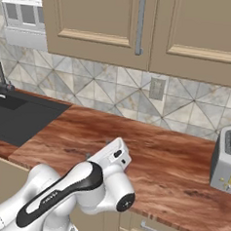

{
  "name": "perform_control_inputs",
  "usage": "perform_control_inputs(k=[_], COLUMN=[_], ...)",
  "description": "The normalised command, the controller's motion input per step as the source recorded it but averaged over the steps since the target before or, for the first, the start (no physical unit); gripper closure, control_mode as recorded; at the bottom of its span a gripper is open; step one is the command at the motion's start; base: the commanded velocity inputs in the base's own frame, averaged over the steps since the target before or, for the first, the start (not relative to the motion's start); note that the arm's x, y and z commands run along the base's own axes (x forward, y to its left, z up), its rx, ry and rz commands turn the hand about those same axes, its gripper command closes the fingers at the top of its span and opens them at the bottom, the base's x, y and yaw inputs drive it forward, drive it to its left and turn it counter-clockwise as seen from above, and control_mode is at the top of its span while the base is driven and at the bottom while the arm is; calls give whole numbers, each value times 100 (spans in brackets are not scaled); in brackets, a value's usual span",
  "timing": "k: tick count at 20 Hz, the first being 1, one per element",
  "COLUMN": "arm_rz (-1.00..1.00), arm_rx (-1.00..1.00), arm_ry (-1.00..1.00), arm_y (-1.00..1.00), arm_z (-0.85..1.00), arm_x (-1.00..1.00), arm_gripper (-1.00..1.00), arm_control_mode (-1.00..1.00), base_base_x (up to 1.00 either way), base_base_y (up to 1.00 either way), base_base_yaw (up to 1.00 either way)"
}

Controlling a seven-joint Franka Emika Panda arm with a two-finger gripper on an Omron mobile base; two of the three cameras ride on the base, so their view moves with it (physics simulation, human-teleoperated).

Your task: Move the drinks to the dining counter.

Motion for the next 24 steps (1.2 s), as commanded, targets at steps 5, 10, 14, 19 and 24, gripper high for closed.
perform_control_inputs(k=[5,10,14,19,24], arm_rz=[-1,0,-3,-5,-2], arm_rx=[1,1,9,9,8], arm_ry=[2,3,12,21,29], arm_y=[-37,-54,-51,-10,0], arm_z=[0,-2,-5,0,0], arm_x=[-11,-8,0,0,0], arm_gripper=[-100,-100,-100,-100,-100], arm_control_mode=[-100,-100,-100,-100,-100], base_base_x=[0,0,0,0,0], base_base_y=[0,0,0,0,0], base_base_yaw=[0,0,0,0,0])
